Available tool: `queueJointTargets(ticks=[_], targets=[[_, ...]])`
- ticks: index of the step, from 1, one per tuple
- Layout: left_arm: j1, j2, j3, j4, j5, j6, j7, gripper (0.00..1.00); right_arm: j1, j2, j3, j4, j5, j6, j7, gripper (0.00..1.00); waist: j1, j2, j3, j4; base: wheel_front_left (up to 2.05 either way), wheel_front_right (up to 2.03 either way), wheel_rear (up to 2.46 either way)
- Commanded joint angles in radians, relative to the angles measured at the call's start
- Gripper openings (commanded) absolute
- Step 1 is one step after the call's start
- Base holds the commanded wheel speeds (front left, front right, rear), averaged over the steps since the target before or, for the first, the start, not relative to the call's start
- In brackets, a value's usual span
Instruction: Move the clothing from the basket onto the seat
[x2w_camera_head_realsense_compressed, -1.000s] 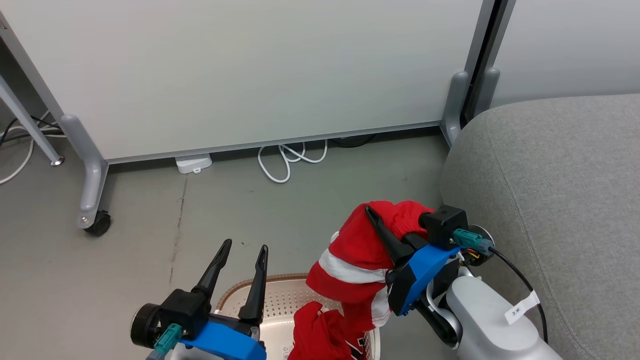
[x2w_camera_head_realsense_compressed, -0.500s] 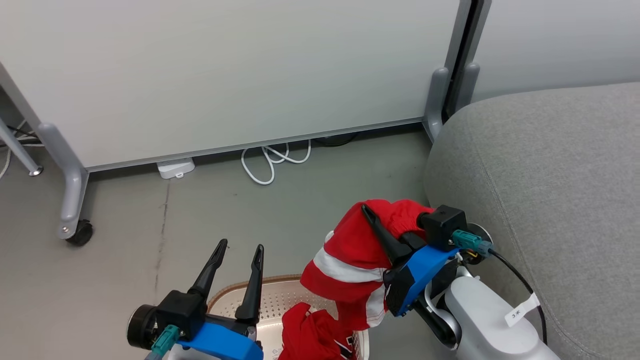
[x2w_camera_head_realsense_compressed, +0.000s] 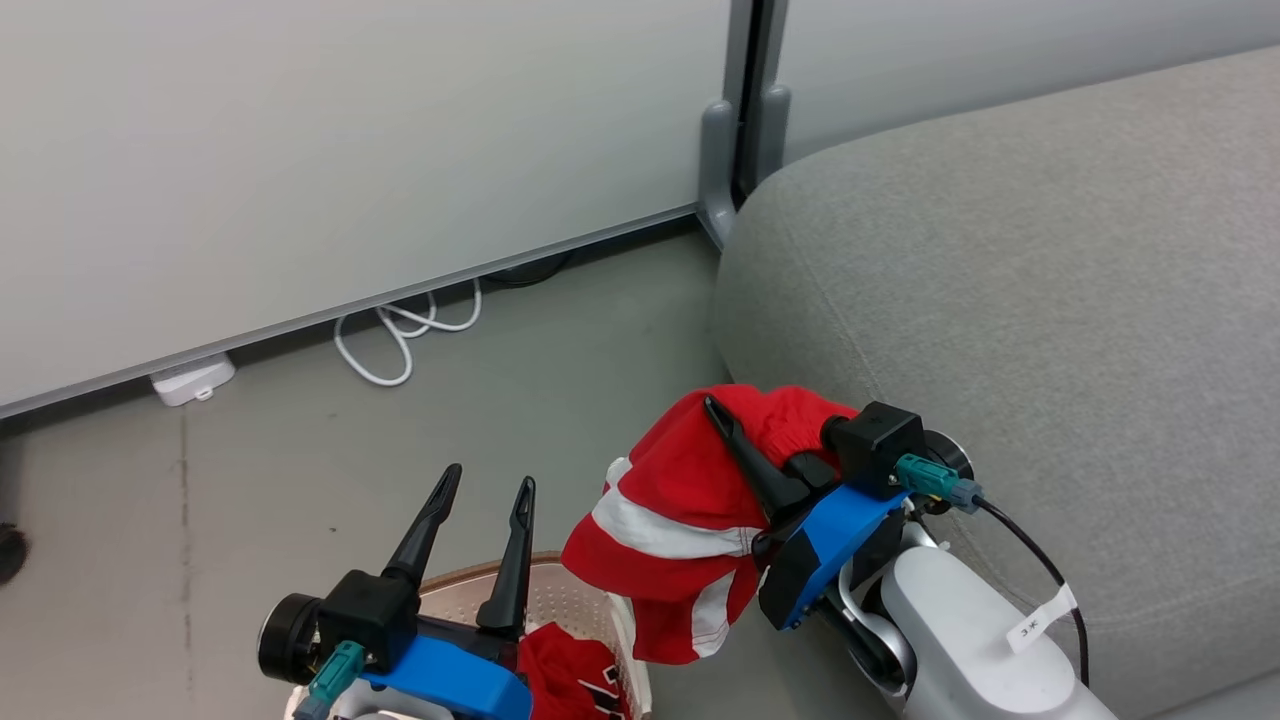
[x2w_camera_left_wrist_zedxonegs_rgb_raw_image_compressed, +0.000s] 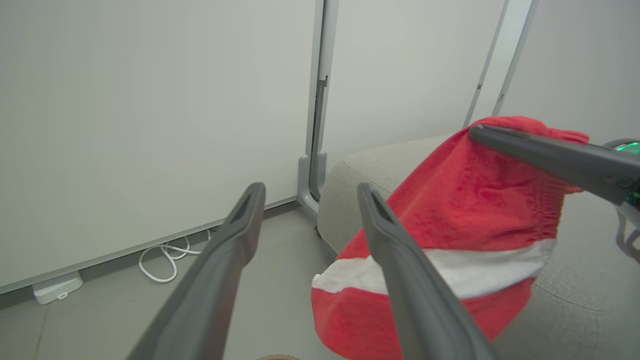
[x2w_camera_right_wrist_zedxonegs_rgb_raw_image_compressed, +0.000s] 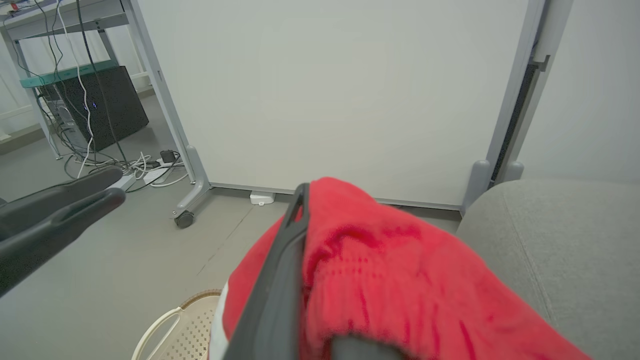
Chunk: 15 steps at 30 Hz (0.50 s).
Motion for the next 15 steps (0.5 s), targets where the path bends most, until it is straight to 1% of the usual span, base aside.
queueJointTargets(ticks=[1,9,15], targets=[[-0.009,0.003,-0.006,-0.003,-0.003,-0.007,-0.005,1.0,0.015,-0.002,-0.004,-0.011,-0.005,0.0,0.004,0.0,0.0,-0.0001,0.013,-0.058,0.0,0.0,0.0],[-0.021,0.021,-0.021,-0.007,-0.008,-0.005,-0.005,1.0,0.03,-0.001,-0.019,-0.039,-0.014,0.0,0.011,0.0,0.0,-0.0001,0.034,-0.175,0.0,0.0,0.0],[-0.029,0.032,-0.035,0.0,-0.016,-0.005,-0.005,1.0,0.045,0.001,-0.027,-0.05,-0.015,0.001,0.016,0.0,0.0,-0.0001,0.042,-0.243,0.0,0.0,0.0]])
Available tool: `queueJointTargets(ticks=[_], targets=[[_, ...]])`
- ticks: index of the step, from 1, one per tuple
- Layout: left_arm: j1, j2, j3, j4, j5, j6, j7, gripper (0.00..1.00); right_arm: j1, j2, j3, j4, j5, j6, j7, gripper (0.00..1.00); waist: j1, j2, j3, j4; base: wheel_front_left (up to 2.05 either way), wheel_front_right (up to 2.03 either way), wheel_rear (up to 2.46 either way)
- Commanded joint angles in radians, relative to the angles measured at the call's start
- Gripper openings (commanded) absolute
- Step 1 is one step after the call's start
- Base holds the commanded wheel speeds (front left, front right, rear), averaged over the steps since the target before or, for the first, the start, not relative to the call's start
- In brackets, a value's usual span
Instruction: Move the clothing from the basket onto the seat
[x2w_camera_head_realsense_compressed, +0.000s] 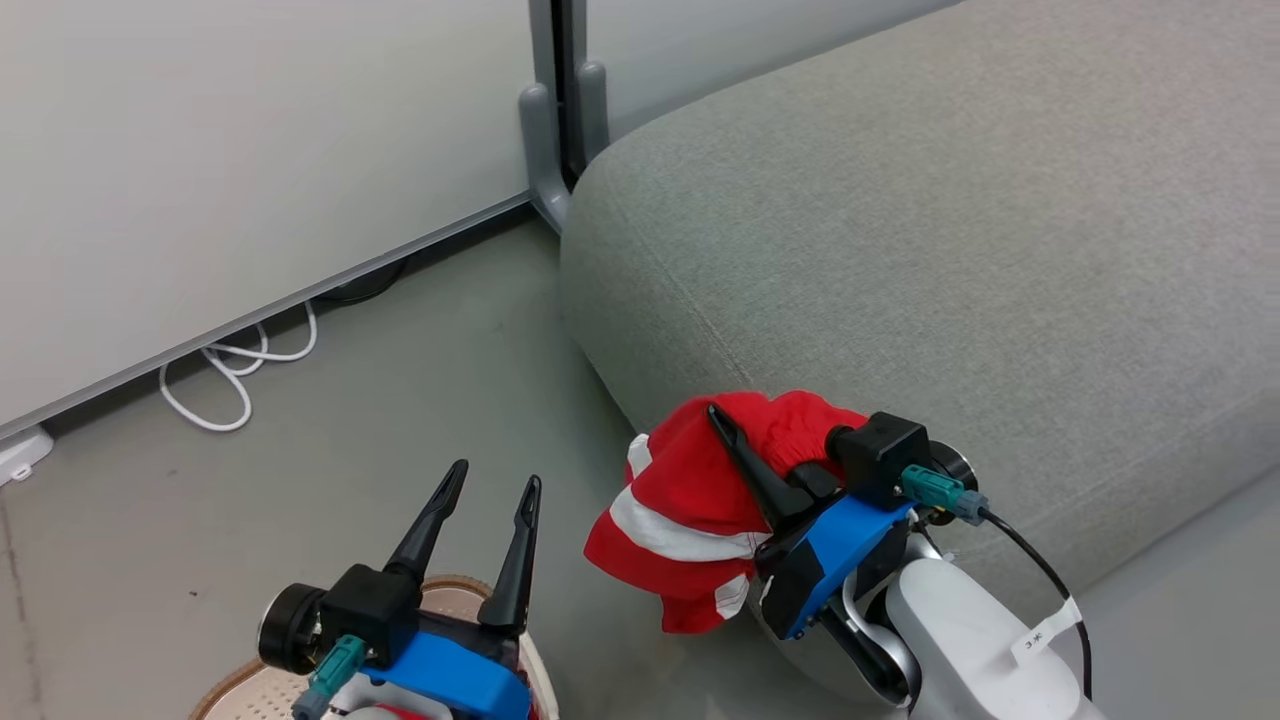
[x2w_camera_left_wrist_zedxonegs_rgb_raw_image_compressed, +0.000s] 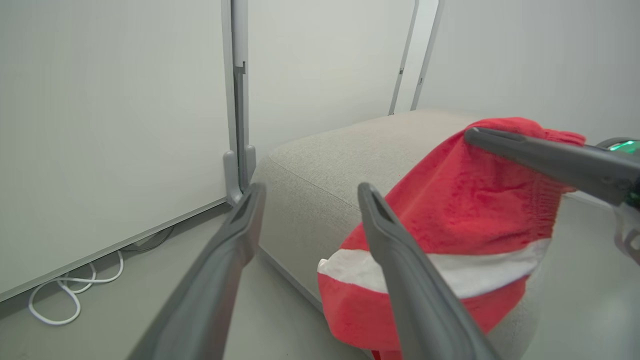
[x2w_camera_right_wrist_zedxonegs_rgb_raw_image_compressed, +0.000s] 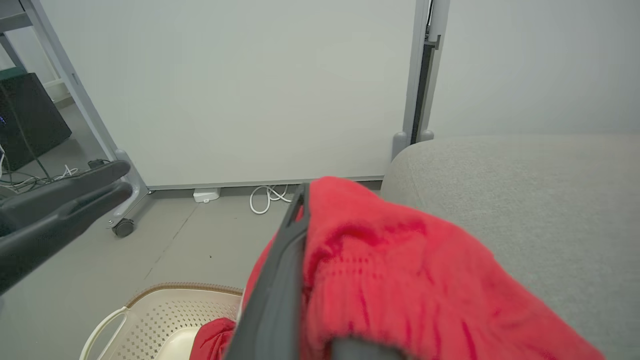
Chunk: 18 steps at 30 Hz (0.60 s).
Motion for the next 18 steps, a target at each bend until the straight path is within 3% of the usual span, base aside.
queueJointTargets(ticks=[1,9,18], targets=[[-0.016,0.012,-0.002,0.003,-0.007,-0.002,-0.005,1.0,0.013,0.001,-0.006,-0.006,0.003,0.001,0.001,0.0,0.0,-0.0001,0.007,-0.035,0.0,0.0,0.0],[-0.012,0.029,0.003,0.005,-0.013,-0.002,-0.005,1.0,0.023,0.009,-0.002,-0.015,0.003,0.001,-0.001,0.0,0.0,-0.0001,0.011,-0.104,0.0,0.0,0.0],[-0.051,0.044,-0.042,0.018,-0.024,-0.002,-0.005,1.0,0.044,0.011,-0.045,-0.03,-0.019,0.001,-0.011,0.0,0.0,-0.0001,0.035,-0.115,0.0,0.0,0.0]])
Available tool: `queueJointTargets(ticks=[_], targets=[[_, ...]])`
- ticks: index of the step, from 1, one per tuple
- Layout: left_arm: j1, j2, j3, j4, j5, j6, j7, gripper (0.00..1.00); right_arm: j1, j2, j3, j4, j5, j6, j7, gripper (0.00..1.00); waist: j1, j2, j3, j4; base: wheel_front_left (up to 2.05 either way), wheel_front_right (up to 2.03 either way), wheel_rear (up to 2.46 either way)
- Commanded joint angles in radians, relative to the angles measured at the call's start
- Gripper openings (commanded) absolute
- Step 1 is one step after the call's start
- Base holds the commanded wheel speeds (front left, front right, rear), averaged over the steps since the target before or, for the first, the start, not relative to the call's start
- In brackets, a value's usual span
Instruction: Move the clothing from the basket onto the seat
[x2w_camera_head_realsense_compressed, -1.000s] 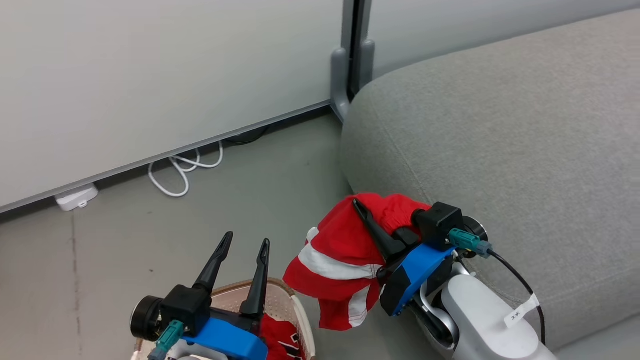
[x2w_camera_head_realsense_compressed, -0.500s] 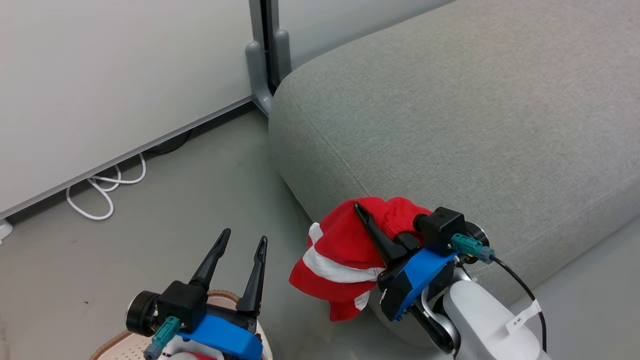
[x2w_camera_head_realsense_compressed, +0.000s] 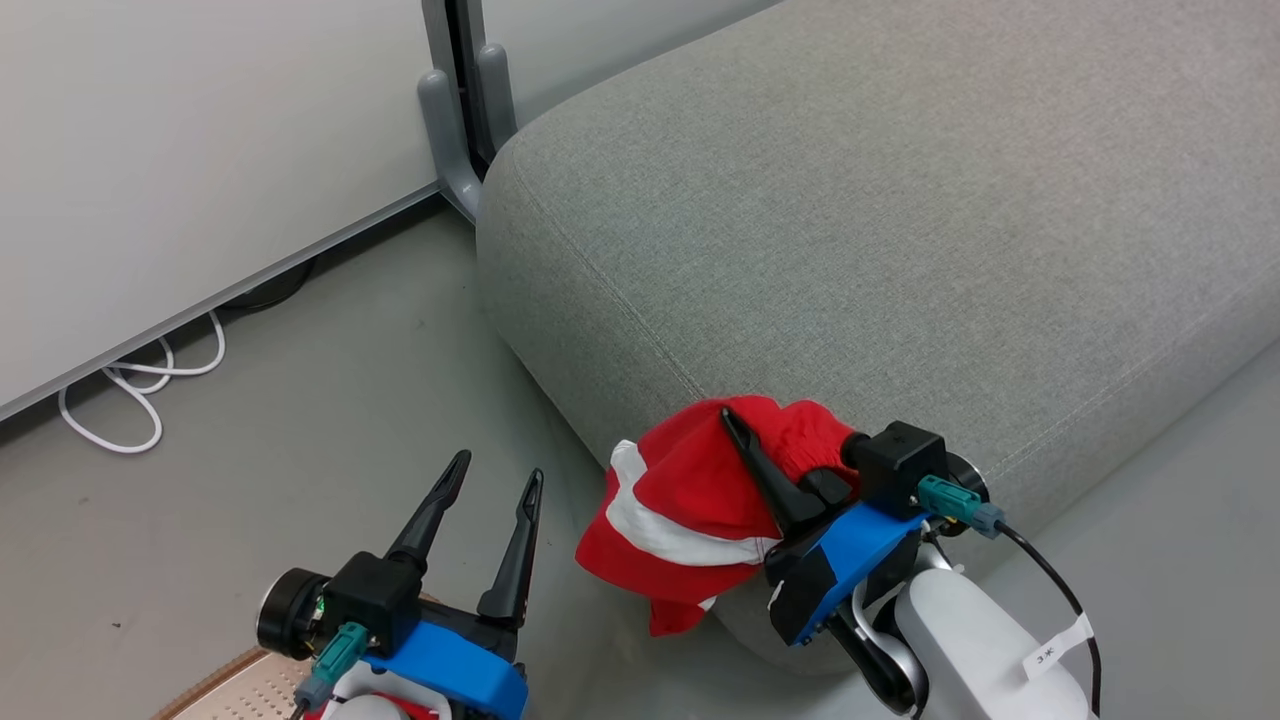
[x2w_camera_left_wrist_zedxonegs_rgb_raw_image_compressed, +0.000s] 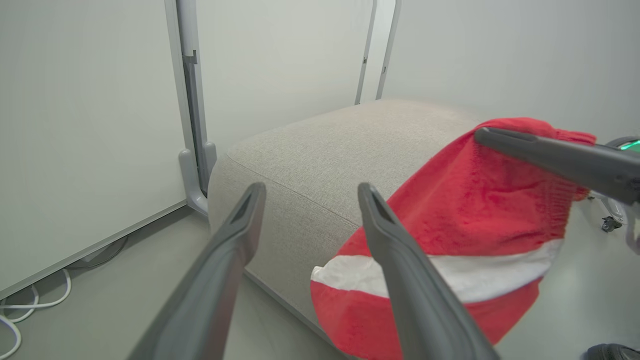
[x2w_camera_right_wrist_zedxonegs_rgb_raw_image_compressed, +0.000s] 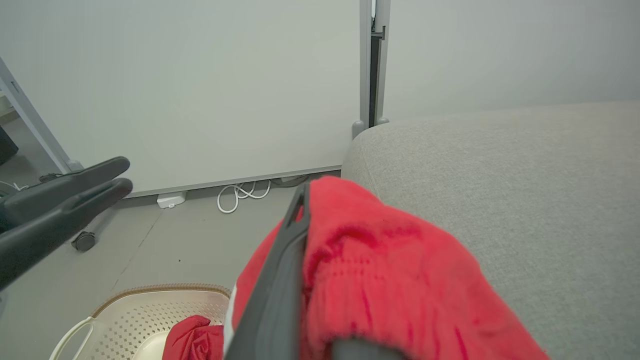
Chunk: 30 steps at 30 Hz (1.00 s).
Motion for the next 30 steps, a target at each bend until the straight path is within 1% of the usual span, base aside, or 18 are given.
queueJointTargets(ticks=[1,9,18,23,26,30], targets=[[-0.02,0.008,-0.008,0.002,-0.006,-0.002,-0.005,1.0,0.011,0.003,-0.009,-0.009,-0.008,0.001,-0.005,0.0,0.0,0.0,0.005,-0.001,0.0,0.0,0.0],[-0.025,0.02,-0.017,-0.002,-0.01,-0.002,-0.005,1.0,0.0,0.009,-0.033,-0.013,-0.013,0.001,0.004,0.0,0.0,0.0,0.018,-0.003,0.0,0.0,0.0],[-0.01,0.033,0.013,-0.041,0.015,-0.002,-0.005,1.0,-0.133,0.012,-0.085,0.005,0.049,0.001,0.018,0.0,0.0,0.0,0.072,-0.007,0.0,0.0,0.0],[-0.036,0.058,0.011,-0.085,0.039,-0.002,-0.005,1.0,-0.289,-0.027,-0.152,0.039,0.091,0.001,0.02,0.0,0.0,0.0,0.155,0.009,0.0,0.0,0.0],[-0.067,0.083,-0.009,-0.114,0.05,-0.002,-0.005,1.0,-0.39,-0.08,-0.196,0.065,0.076,0.001,0.011,0.0,0.0,0.0,0.225,0.036,0.0,0.0,0.0],[-0.117,0.131,-0.03,-0.151,0.058,-0.002,-0.005,1.0,-0.511,-0.139,-0.27,0.097,0.071,0.001,0.0,0.0,0.0,0.0,0.322,0.068,0.0,0.0,0.0]])
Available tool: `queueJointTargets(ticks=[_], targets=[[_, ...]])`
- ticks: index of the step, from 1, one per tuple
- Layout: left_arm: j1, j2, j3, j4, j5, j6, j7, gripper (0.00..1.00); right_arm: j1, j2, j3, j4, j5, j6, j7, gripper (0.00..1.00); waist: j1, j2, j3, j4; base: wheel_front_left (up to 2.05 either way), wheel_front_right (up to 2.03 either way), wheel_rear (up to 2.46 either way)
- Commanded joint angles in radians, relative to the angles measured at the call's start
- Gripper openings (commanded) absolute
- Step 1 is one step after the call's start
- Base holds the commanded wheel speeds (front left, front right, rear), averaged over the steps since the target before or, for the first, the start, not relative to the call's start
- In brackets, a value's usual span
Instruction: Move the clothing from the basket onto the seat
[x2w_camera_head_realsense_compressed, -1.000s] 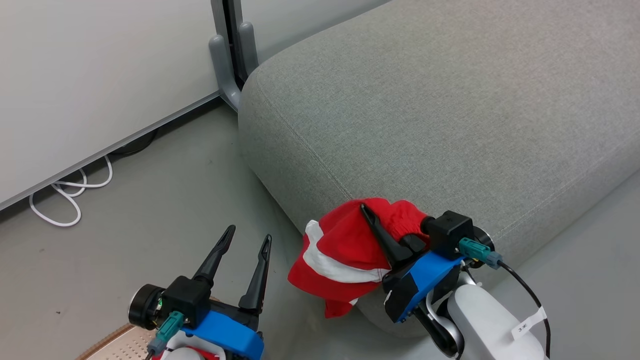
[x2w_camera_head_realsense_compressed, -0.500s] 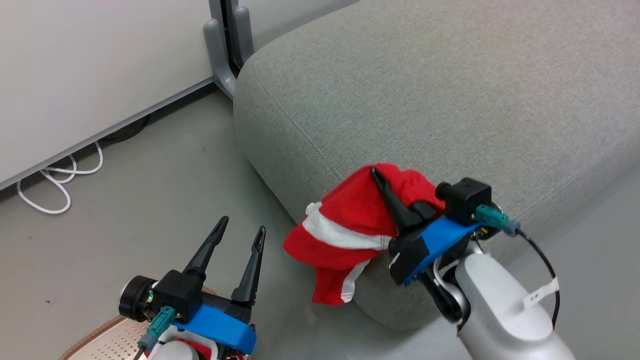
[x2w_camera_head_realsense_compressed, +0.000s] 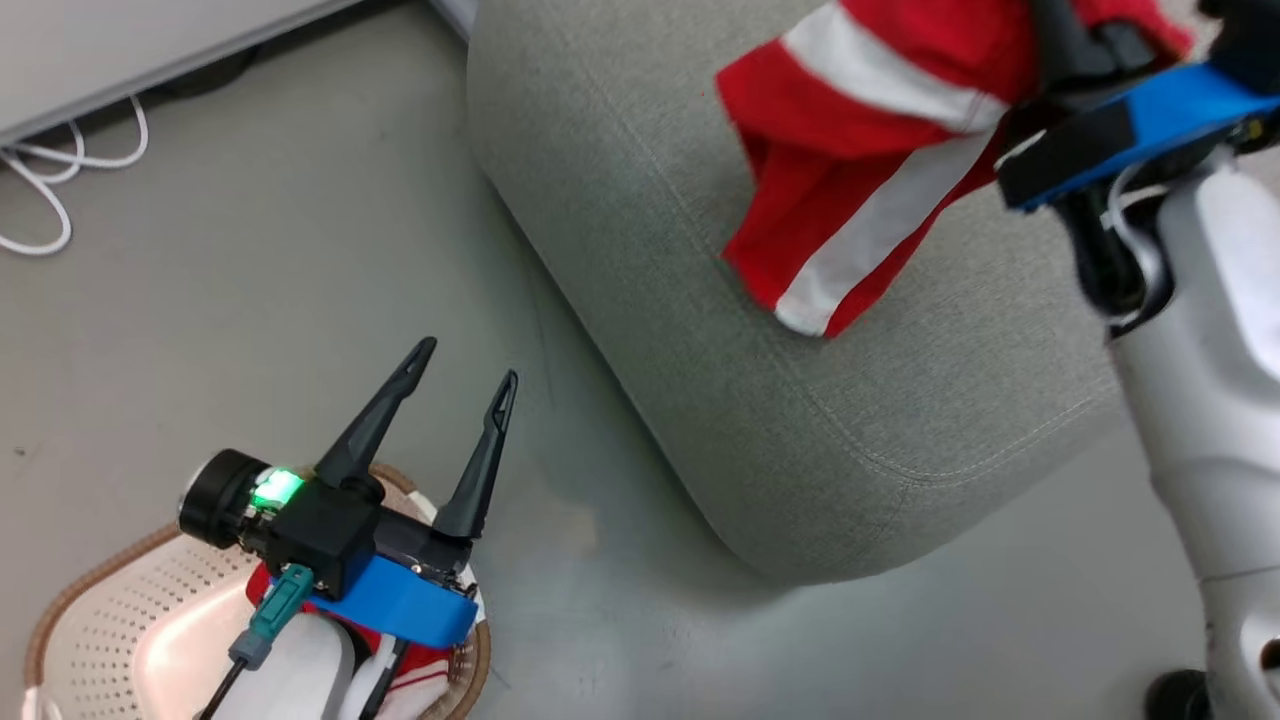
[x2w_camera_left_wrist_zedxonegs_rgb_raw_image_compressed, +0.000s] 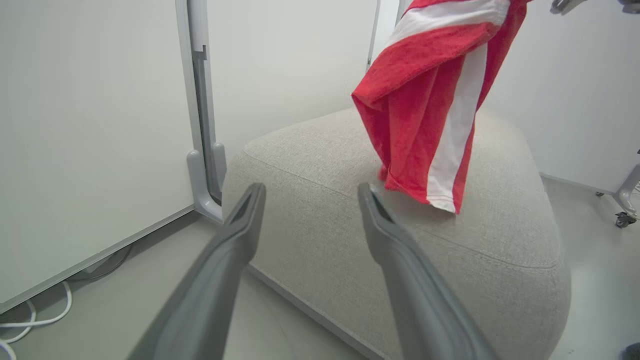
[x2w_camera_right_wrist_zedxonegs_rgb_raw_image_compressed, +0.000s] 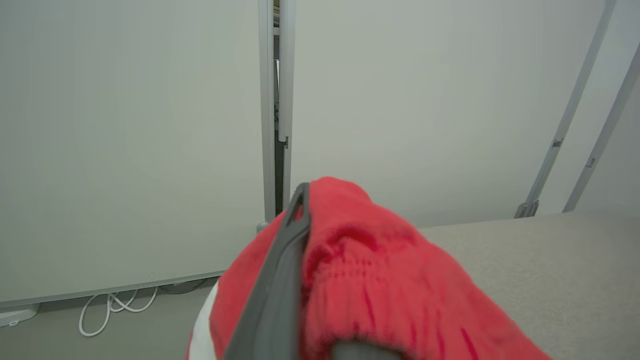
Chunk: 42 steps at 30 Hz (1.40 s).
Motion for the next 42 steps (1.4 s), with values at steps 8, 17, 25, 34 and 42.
queueJointTargets(ticks=[8,17,25,34,42], targets=[[-0.095,0.078,-0.023,-0.078,0.017,-0.002,-0.001,1.0,-0.188,-0.099,-0.232,0.033,-0.014,0.001,-0.051,0.0,-0.0001,-0.0001,0.224,0.105,0.0,0.0,0.0],[-0.182,0.122,-0.06,-0.155,0.036,-0.002,0.037,1.0,-0.181,-0.111,-0.43,0.073,-0.086,0.001,-0.069,0.0,-0.0001,-0.0001,0.342,0.149,0.0,0.0,0.0],[-0.193,0.126,-0.097,-0.163,0.041,-0.001,0.042,1.0,-0.112,-0.043,-0.49,0.182,-0.146,0.001,-0.07,0.0,-0.0001,-0.0001,0.368,0.16,0.0,0.0,0.0],[-0.186,0.127,-0.099,-0.14,0.024,0.007,0.028,1.0,-0.101,-0.036,-0.541,0.257,-0.221,0.001,-0.07,0.0,-0.0001,-0.0001,0.359,0.171,0.0,0.0,0.0],[-0.206,0.111,-0.111,-0.11,0.012,0.009,0.016,1.0,-0.066,-0.028,-0.537,0.227,-0.259,0.001,-0.07,1.0,-0.0001,-0.0001,0.328,0.188,0.0,0.0,0.0]])
